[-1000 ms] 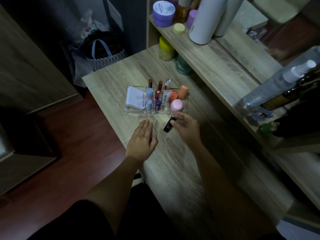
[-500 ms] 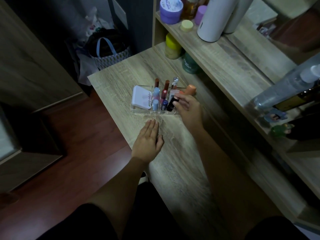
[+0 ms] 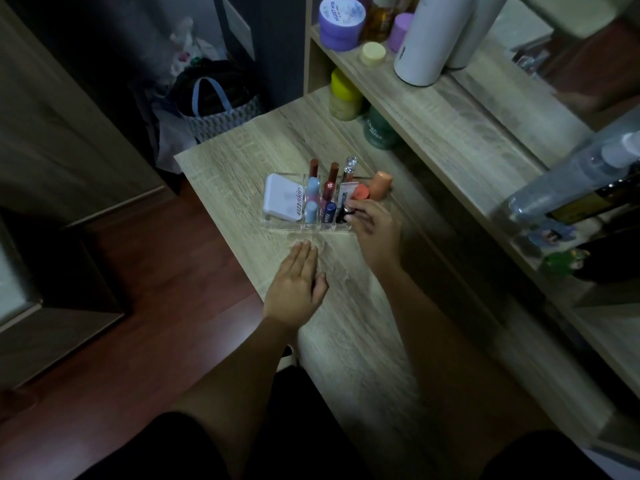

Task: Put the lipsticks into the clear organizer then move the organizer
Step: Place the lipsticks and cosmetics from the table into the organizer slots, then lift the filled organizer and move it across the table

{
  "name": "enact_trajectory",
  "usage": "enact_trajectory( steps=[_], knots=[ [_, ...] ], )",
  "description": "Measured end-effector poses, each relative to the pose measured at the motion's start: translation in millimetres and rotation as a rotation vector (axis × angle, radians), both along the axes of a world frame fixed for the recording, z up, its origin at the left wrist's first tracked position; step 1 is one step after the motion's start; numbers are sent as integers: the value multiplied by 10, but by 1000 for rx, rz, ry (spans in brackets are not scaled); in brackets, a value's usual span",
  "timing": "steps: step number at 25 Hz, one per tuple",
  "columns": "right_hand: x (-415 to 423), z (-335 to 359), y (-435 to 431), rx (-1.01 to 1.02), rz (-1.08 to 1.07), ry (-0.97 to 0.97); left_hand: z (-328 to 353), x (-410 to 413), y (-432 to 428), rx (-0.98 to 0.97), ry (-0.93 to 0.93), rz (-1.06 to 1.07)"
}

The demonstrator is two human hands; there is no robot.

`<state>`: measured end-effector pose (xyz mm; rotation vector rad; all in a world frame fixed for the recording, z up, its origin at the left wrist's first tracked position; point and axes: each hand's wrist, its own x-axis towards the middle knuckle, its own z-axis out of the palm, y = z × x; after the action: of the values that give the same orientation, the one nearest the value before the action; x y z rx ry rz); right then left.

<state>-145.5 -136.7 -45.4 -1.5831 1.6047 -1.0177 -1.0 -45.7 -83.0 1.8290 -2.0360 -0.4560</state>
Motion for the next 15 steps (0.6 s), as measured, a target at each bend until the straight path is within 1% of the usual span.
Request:
enact_trajectory(
  steps=[8,11,13,15],
  knots=[
    [20,-3,25,36,-22,-18,4,4,4,11,27,-11],
    [-23,52,64,83,-38,-25,54,35,4,65,114,-31],
    [-64,90,109,97,-66,-41,148,94,-10,79,224,45],
    [-107,86,176,79,-118,11,252,181,-61,58,304,211]
  ],
)
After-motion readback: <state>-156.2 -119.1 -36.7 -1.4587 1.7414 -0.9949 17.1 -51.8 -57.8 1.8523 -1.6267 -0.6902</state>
